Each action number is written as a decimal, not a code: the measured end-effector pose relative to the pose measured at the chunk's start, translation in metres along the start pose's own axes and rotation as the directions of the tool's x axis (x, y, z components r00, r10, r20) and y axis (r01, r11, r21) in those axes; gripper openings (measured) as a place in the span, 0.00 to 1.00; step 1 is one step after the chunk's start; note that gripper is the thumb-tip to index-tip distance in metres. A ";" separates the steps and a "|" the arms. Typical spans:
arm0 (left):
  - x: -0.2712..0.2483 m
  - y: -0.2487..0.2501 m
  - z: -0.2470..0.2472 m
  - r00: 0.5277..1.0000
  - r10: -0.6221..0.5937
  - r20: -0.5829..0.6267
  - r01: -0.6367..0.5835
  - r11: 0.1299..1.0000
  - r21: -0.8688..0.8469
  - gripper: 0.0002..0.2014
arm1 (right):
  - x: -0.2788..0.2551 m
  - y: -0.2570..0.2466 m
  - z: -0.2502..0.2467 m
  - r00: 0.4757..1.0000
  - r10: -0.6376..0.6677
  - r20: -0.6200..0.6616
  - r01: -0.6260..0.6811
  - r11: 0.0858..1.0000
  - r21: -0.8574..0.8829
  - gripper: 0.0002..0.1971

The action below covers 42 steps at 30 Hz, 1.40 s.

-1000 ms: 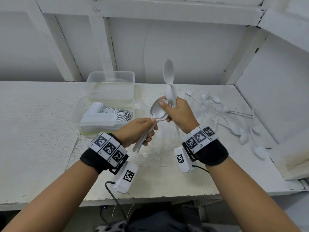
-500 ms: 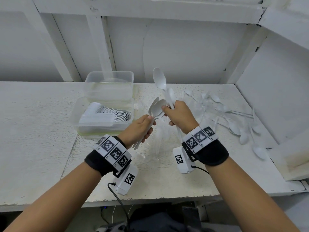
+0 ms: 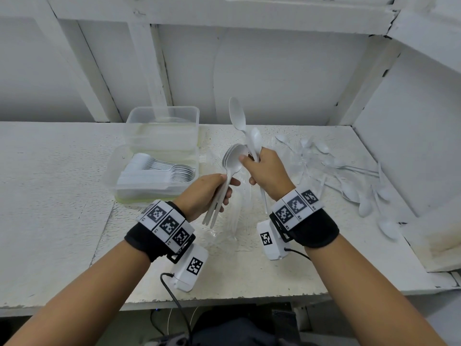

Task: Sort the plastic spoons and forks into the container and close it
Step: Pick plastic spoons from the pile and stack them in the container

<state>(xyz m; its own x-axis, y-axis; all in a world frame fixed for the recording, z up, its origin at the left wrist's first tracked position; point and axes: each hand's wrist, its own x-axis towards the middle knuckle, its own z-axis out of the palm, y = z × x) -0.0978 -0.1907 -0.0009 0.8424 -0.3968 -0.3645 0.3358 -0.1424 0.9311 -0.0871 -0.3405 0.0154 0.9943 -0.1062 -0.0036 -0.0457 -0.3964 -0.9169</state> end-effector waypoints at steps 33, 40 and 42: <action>0.011 -0.003 0.011 0.951 0.049 -0.304 -0.159 0.923 -0.350 0.08 | -0.032 0.017 0.043 0.998 0.042 0.036 -0.044 0.997 0.068 0.07; 0.010 -0.006 0.005 0.950 0.075 -0.303 -0.176 0.931 -0.321 0.11 | -0.038 0.015 0.040 0.994 0.006 0.110 -0.009 1.000 0.029 0.07; 0.008 -0.008 0.004 0.952 0.093 -0.292 -0.179 0.941 -0.285 0.10 | -0.036 0.015 0.036 0.999 -0.021 0.044 0.020 1.000 0.021 0.07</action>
<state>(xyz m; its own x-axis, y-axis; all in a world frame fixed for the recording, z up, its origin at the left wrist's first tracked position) -0.0952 -0.1967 -0.0109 0.9562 -0.1257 -0.2645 0.2853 0.1959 0.9382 -0.1197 -0.3098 -0.0130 0.9984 -0.0573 -0.0017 -0.0234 -0.3796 -0.9248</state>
